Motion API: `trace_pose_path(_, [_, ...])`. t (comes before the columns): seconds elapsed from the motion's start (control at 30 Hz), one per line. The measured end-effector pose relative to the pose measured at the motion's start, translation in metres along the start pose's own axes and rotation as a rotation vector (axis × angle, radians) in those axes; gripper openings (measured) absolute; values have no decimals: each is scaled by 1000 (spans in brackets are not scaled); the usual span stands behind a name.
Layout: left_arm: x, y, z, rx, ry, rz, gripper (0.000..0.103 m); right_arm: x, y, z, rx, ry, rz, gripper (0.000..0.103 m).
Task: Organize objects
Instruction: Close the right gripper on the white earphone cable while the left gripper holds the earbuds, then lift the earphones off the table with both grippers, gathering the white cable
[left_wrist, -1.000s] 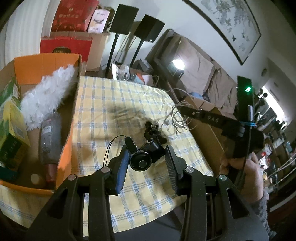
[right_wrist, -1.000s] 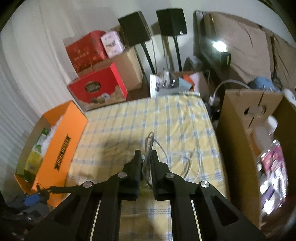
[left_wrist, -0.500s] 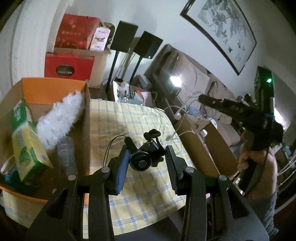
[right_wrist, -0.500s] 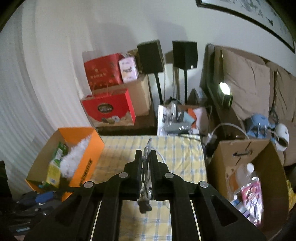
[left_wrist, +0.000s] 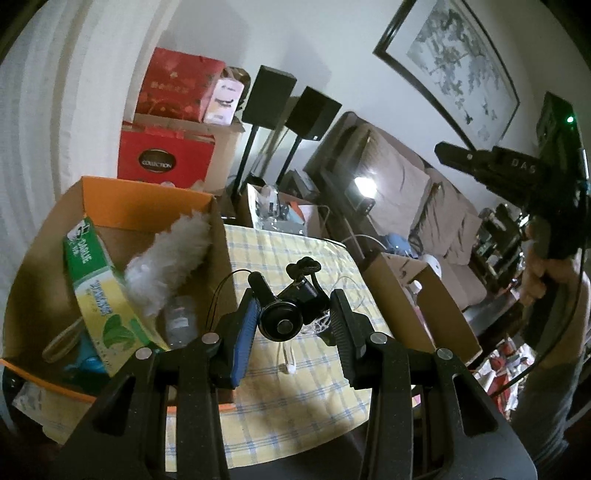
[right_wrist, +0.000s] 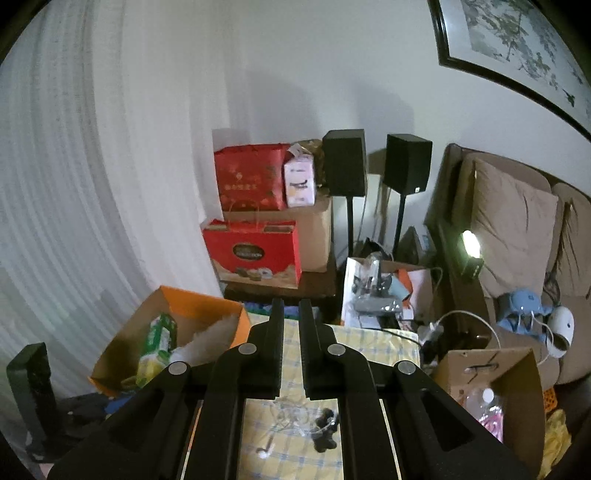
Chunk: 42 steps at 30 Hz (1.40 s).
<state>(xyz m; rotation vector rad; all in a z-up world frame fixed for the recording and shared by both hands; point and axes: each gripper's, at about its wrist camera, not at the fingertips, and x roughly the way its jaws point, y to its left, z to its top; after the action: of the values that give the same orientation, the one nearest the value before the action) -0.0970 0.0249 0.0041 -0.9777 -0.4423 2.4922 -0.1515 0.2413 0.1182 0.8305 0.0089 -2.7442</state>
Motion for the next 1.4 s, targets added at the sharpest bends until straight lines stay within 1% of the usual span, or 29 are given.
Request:
trace_pose_path(0.1, [-1,3,-3,-2,7,-4,36,11,0,-12,27,40,20,7])
trace_pose_path(0.23, [4,8,-8,-9,28,-6,36,33,-4,-44,55,113,41,8])
trace_pose_path(0.33, [7,10,-13,-16,37,-10,36,51,-13,-69,78,162,39,18])
trace_pose_path(0.4, [8,10,-15,-18,40,-12,36,61,-22,-82,93,187,29,35])
trace_pose_path(0.47, [10,10,-15,-15,45,-9,36,71,-31,-94,99,207,2,37])
trace_pose_path(0.63, [18,11,-14,-17,54,-1,36,93,-61,-114,125,250,-46,37])
trace_pose_path(0.73, [23,12,-14,-20,61,2,36,108,-78,-124,147,281,-59,39])
trace_pose_path(0.8, [27,11,-14,-21,67,4,36,116,-88,-130,151,296,-63,48])
trace_pose_path(0.87, [30,11,-14,-23,73,4,36,126,-95,-135,146,310,-71,50])
trace_pose_path(1.03, [37,9,-15,-22,85,3,36,152,-112,-146,165,360,-74,50])
trace_pose_path(1.13, [41,8,-15,-22,93,7,36,166,-114,-153,151,386,-74,49])
trace_pose_path(1.23, [43,9,-15,-24,95,10,36,176,-117,-161,155,422,-55,45])
trace_pose_path(1.27, [44,10,-15,-26,96,11,36,179,-117,-162,158,436,-46,40])
trace_pose_path(1.3, [45,10,-15,-27,97,12,36,183,-117,-164,161,455,-42,32])
trace_pose_path(1.37, [45,11,-16,-31,99,13,36,186,-116,-165,171,464,-45,19])
trace_pose_path(1.4, [46,12,-16,-33,99,13,36,187,-116,-164,177,465,-42,14])
